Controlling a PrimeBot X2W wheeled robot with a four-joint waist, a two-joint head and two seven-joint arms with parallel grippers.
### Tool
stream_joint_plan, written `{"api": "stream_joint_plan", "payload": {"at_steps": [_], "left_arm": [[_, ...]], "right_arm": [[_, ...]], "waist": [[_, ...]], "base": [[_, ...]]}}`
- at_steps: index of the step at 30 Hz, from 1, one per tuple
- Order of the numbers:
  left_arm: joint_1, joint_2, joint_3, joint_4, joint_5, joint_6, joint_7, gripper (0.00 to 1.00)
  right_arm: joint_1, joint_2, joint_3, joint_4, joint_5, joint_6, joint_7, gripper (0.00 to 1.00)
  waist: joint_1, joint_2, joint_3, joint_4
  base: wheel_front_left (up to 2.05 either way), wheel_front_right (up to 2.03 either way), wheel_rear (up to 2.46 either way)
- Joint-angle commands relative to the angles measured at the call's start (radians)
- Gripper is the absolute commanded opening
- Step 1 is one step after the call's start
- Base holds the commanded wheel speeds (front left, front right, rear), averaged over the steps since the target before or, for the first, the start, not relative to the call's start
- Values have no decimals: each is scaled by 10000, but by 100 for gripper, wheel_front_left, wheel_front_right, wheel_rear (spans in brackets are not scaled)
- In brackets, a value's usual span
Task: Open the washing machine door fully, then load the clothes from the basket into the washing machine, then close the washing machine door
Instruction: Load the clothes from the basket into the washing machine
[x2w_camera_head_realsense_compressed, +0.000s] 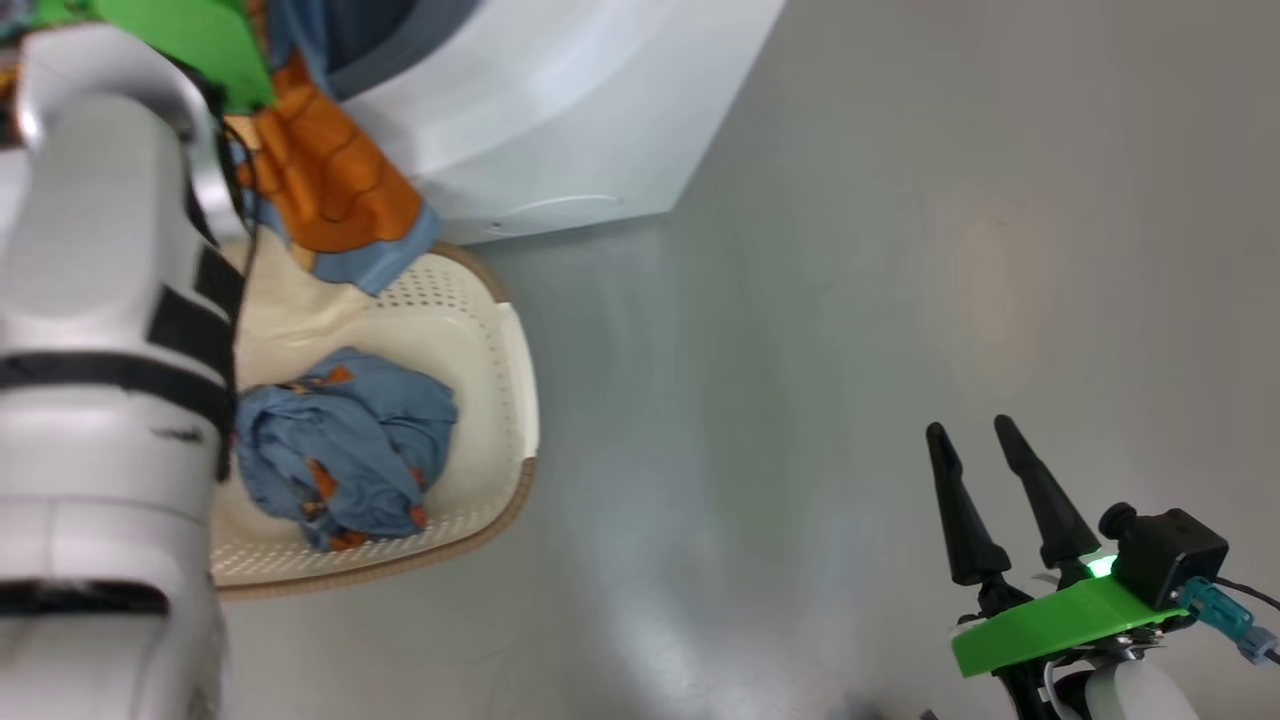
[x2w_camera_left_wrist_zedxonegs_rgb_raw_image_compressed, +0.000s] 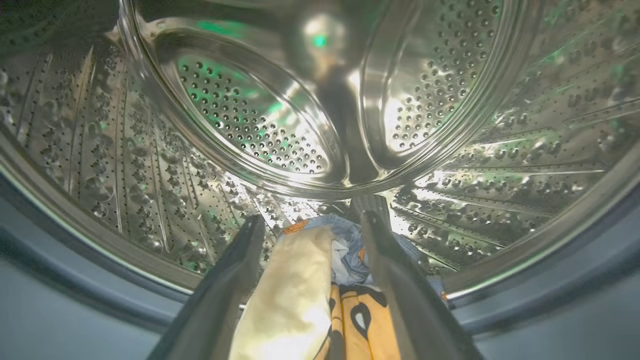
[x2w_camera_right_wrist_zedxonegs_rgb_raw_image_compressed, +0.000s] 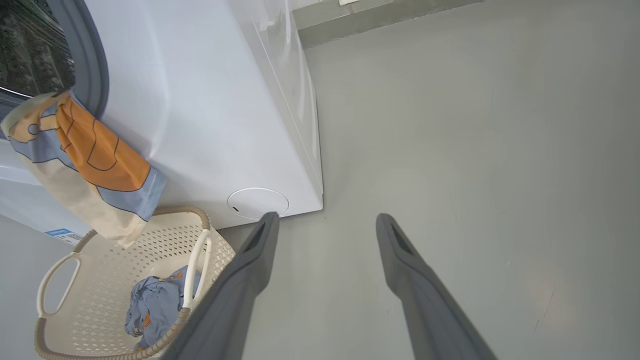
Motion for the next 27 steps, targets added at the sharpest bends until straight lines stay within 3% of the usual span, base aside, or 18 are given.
{"api": "stream_joint_plan", "payload": {"at_steps": [1, 4, 7, 16, 20, 27], "left_arm": [[276, 335, -27, -519, -6, -44, -57, 100], [1215, 172, -228, -1574, -90, -183, -58, 100], [2929, 35, -466, -3499, -373, -187, -59, 100], [7151, -29, -1187, -7564, -1245, 251, -60, 100], [8308, -31, -1405, -8733, -1208, 547, -60, 100], [9349, -32, -1498, -9650, -1019, 648, -60, 100]], "right_arm": [[231, -110, 139, -214, -68, 98, -49, 100], [251, -139, 79, -277, -139, 98, -49, 100], [266, -233, -85, -371, -212, 98, -49, 100], [291, -374, -467, -568, -300, 98, -49, 100], [232, -466, -442, -649, -333, 98, -49, 100], [272, -564, -531, -693, -346, 98, -49, 100]], "waist": [[0, 0, -252, 339], [0, 0, -355, 534], [0, 0, -366, 828], [0, 0, -431, 1371], [0, 0, -393, 1466], [0, 0, -437, 1613]], "base": [[0, 0, 0], [0, 0, 0], [0, 0, 0], [0, 0, 0], [0, 0, 0], [0, 0, 0]]}}
